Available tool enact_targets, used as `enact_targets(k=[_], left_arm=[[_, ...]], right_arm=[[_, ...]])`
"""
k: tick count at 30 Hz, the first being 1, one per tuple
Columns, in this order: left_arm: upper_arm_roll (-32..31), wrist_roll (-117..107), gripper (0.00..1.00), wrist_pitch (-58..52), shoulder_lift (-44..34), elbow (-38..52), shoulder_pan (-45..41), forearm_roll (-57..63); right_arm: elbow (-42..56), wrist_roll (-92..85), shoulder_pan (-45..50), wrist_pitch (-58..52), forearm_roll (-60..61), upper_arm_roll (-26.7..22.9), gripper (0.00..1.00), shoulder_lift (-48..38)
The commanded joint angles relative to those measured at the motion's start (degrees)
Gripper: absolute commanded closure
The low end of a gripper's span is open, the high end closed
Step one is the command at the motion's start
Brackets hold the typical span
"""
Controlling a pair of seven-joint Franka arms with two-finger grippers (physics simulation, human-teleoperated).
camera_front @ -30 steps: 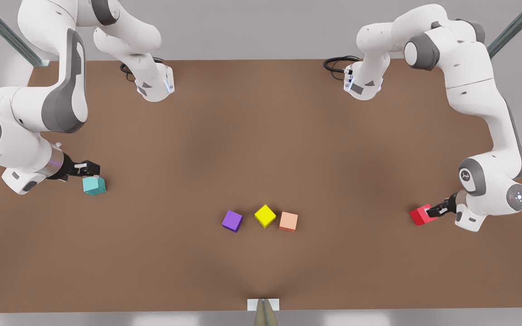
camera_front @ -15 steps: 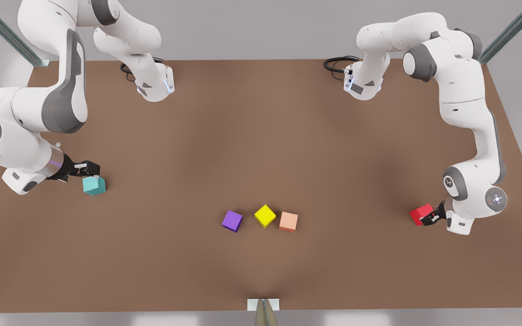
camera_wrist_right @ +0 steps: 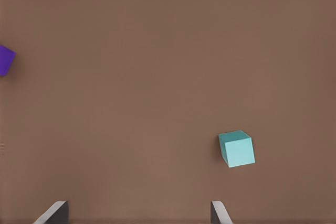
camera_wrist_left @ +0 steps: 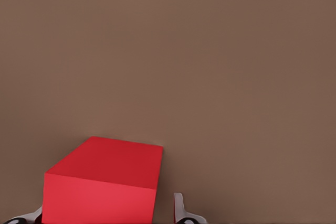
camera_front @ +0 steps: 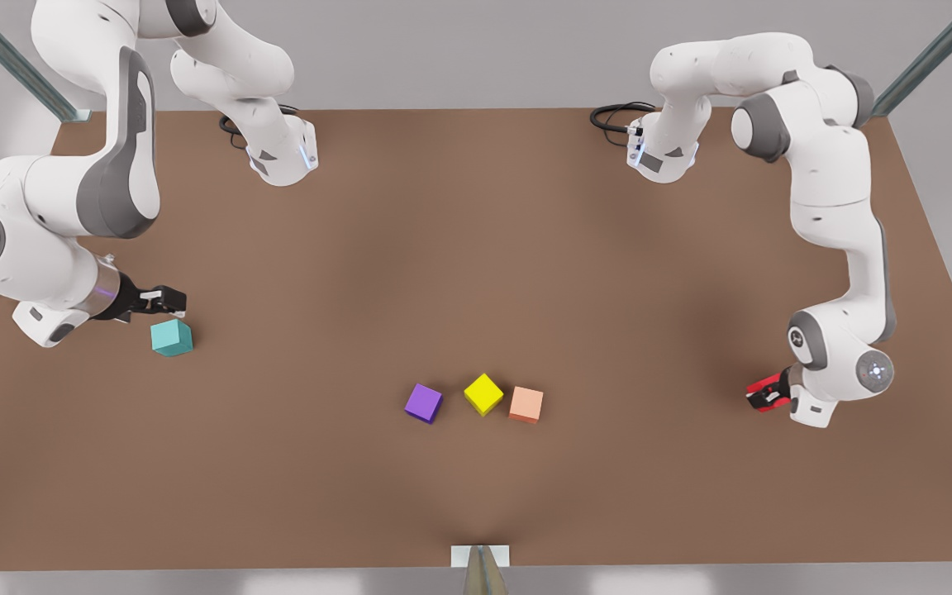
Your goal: Pick up red wooden cube and pass to hand red wooden cube and place in blue wooden cube
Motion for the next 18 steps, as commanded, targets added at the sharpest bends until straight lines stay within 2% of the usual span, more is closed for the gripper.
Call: enact_targets(k=[1,2,3,4,5,8,10,11,12,13,14,16,18], left_arm=[[0.0,2.16,0.05,2.57,0.4,0.01,0.07,0.07],[0.0,1.81,0.23,2.57,0.49,0.1,0.07,-0.02],[0.0,1.72,0.34,2.57,0.4,0.18,0.07,-0.1],[-0.35,1.2,0.41,2.48,0.31,0.36,0.07,-0.1],[-0.61,-0.91,0.44,2.57,0.14,0.62,0.07,-0.1],[-6.05,-9.09,0.45,1.52,-1.27,1.5,0.08,-0.19],[-10.19,-14.88,0.45,-6.82,-1.27,6.15,-0.28,-0.28],[-15.27,-17.6,0.45,-16.99,-1.27,11.67,0.07,-1.33],[-21.17,-18.06,0.45,-28.62,-1.27,17.67,0.16,-5.55],[-26.69,-18.14,0.45,-30.47,-1.01,19.25,-0.01,-6.52],[-35.23,-17.88,0.45,-30.48,-0.92,19.78,-0.01,-8.89],[-42.01,-17.09,0.45,-30.3,4.09,25.93,-0.19,-21.28],[-48.16,-17.09,0.45,-24.95,9.54,29.45,-0.63,-23.31]], right_arm=[[0.02,-0.19,0.0,0.06,0.09,0.0,0.0,0.01],[0.02,-0.19,0.0,0.06,0.09,0.0,0.0,0.01],[0.02,-0.19,0.0,0.06,0.27,0.0,0.0,0.01],[0.02,-0.19,0.0,0.06,0.27,0.0,0.0,0.01],[0.02,-0.19,0.0,0.06,0.27,0.0,0.0,0.01],[0.02,-0.19,0.0,-0.03,0.35,0.0,0.0,0.01],[0.02,-0.27,0.0,-0.2,0.35,0.0,0.0,0.1],[0.11,-2.28,0.08,-0.56,0.09,0.0,0.0,0.62],[1.78,-13.6,0.26,-0.29,2.1,0.26,0.0,3.52],[3.71,-25.62,0.26,-0.99,7.97,0.17,0.0,6.93],[4.07,-35.68,0.17,-4.33,18.0,0.26,0.0,10.82],[5.73,-52.82,0.44,-5.65,31.19,0.52,0.0,16.26],[17.24,-62.84,0.61,-5.48,39.63,0.52,0.0,23.91]])
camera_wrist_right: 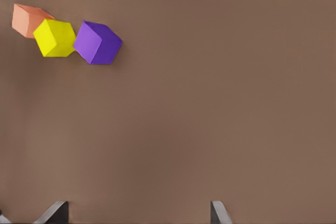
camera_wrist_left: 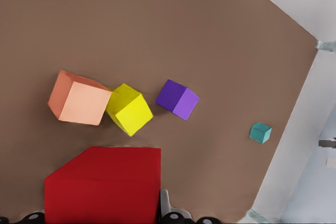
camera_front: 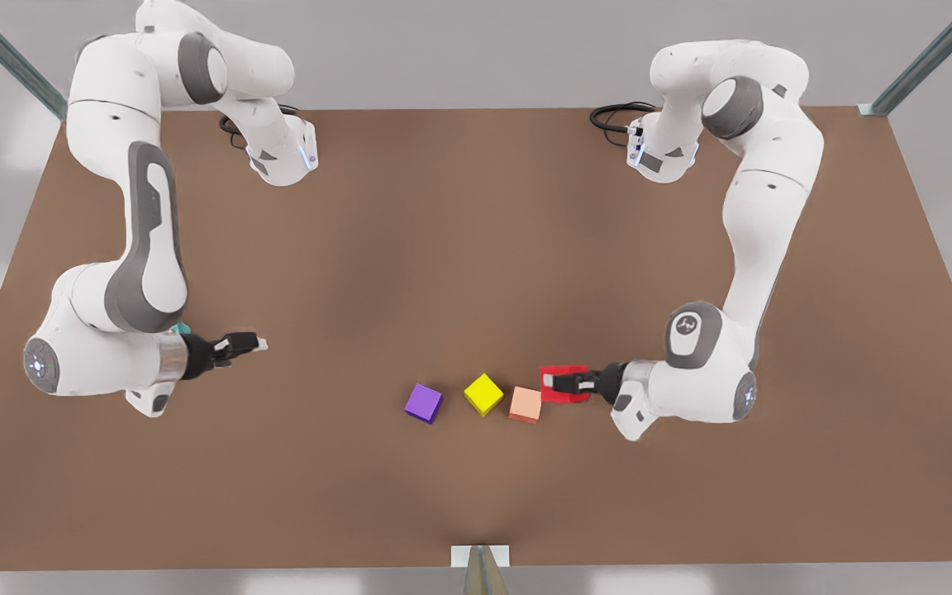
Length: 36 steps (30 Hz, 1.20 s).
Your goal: Pick up red wooden cube and pass to hand red wooden cube and place in blue wooden cube
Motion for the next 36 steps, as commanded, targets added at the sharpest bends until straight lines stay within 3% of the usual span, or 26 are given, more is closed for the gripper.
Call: enact_targets(k=[1,4,8,21,36], left_arm=[[-4.66,-7.94,0.45,1.89,4.19,1.84,-0.55,-7.55],[-7.39,-1.28,0.45,13.85,8.07,3.77,-2.65,-13.0],[-7.83,12.0,0.45,20.53,9.56,6.41,-7.75,-15.46],[-7.92,19.48,0.45,21.23,10.26,6.32,-8.19,-18.45],[-7.83,19.13,0.45,26.77,10.79,6.67,-11.53,-19.86]], right_arm=[[4.06,-54.61,0.04,-0.61,17.99,0.0,0.0,4.28],[3.88,-78.7,0.13,2.03,29.07,0.08,0.0,8.23],[3.88,-94.52,3.29,5.63,37.86,0.08,0.0,10.52],[1.95,-96.02,12.96,16.35,53.41,0.08,0.0,13.07],[1.16,-95.58,15.86,21.1,57.28,0.17,0.0,14.48]])
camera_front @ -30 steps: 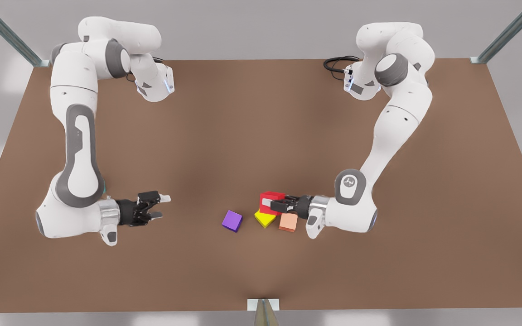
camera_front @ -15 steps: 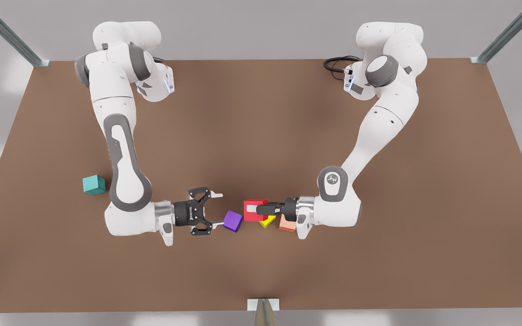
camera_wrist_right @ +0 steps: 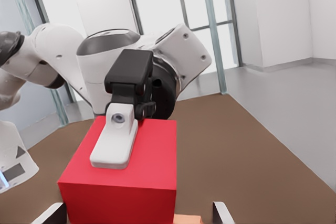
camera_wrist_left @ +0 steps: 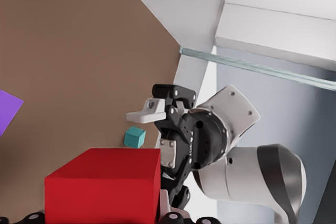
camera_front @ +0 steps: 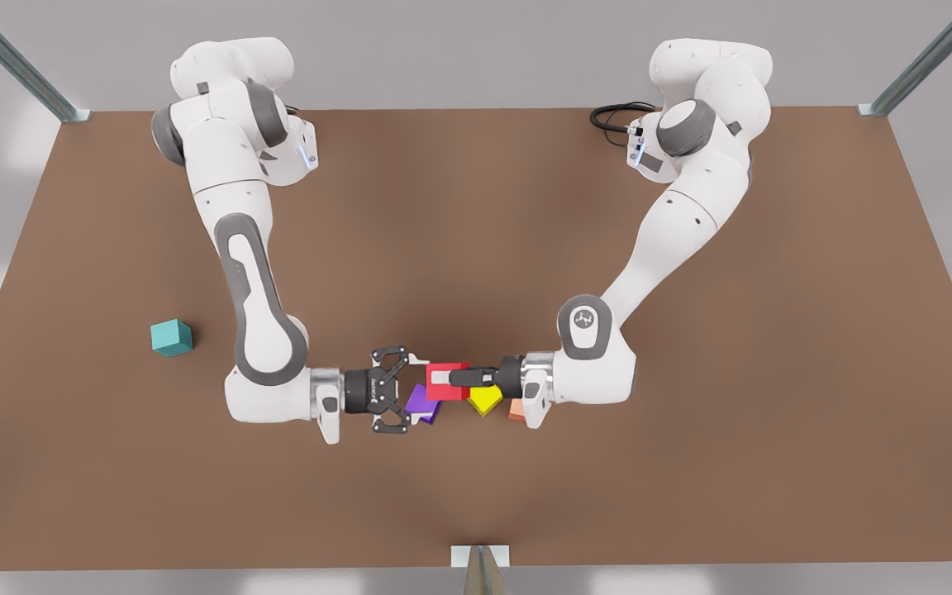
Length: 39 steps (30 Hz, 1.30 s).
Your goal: Pick up red wooden cube and pass to hand red wooden cube and place in blue wooden cube
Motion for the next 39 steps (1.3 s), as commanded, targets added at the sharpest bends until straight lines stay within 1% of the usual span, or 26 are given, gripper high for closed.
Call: enact_targets(k=[1,7,16,21,22,24,25,26,27,28,31,33,35,36,37,39], left_arm=[[-0.03,6.29,0.45,0.92,-0.11,0.02,-0.02,-1.05],[-0.03,6.11,0.45,1.01,-0.11,0.02,-0.1,-1.05],[-0.03,6.2,0.45,1.09,-0.11,0.02,-0.28,-1.05],[-0.03,6.2,0.45,3.64,0.24,0.11,-1.42,-1.05],[-0.03,6.12,0.45,3.64,0.24,0.02,-1.42,-1.05],[-0.03,6.11,0.44,3.64,0.24,0.02,-1.42,-1.05],[-0.03,6.03,0.44,3.64,0.24,0.02,-1.42,-1.05],[-0.03,5.94,0.44,3.64,0.24,0.02,-1.42,-1.05],[-0.03,5.94,0.37,3.64,0.24,0.02,-1.42,-1.05],[-0.03,5.94,0.01,3.64,0.24,0.02,-1.42,-1.05],[-0.03,4.71,0.0,3.38,-0.03,0.02,-0.98,-1.05],[-0.21,3.13,0.0,1.98,-0.46,-0.33,1.56,-0.87],[-0.47,2.86,0.0,-4.7,-1.43,-0.59,5.69,-0.7],[-0.47,2.16,0.0,-10.5,-2.49,-1.03,9.29,-0.35],[-0.47,2.16,0.0,-14.11,-3.28,-1.56,11.93,-0.26],[0.23,-0.37,0.0,-24.9,-4.59,-1.47,17.9,2.28]], right_arm=[[0.03,-13.88,0.26,1.0,0.89,0.02,0.0,0.01],[-1.11,-13.88,0.88,0.83,1.69,0.02,0.0,0.01],[-1.55,-14.06,0.96,0.83,2.48,1.52,0.0,-0.07],[-1.64,-13.97,1.49,1.0,3.62,1.69,0.01,0.01],[-1.64,-13.97,1.49,1.0,3.62,1.69,0.03,0.01],[-1.73,-13.97,1.49,1.0,3.53,1.69,0.36,0.1],[-1.73,-14.06,1.58,1.0,3.53,1.69,0.46,0.19],[-1.73,-14.06,1.58,1.0,3.53,1.69,0.47,0.19],[-1.73,-14.06,1.67,1.09,3.44,1.69,0.47,0.19],[-1.73,-13.97,1.67,1.09,3.44,1.69,0.48,0.19],[-1.73,-13.88,1.67,1.09,3.53,1.69,0.48,0.19],[-1.73,-13.8,1.58,1.0,3.44,1.69,0.48,0.1],[-1.73,-13.71,1.32,1.0,2.48,1.69,0.47,0.1],[-2.26,-13.71,0.35,0.92,1.51,1.08,0.47,-0.16],[-3.31,-13.27,-1.23,0.12,-3.49,0.82,0.47,-1.04],[-4.28,-4.4,-5.71,-4.97,-24.13,0.46,0.47,-4.55]])
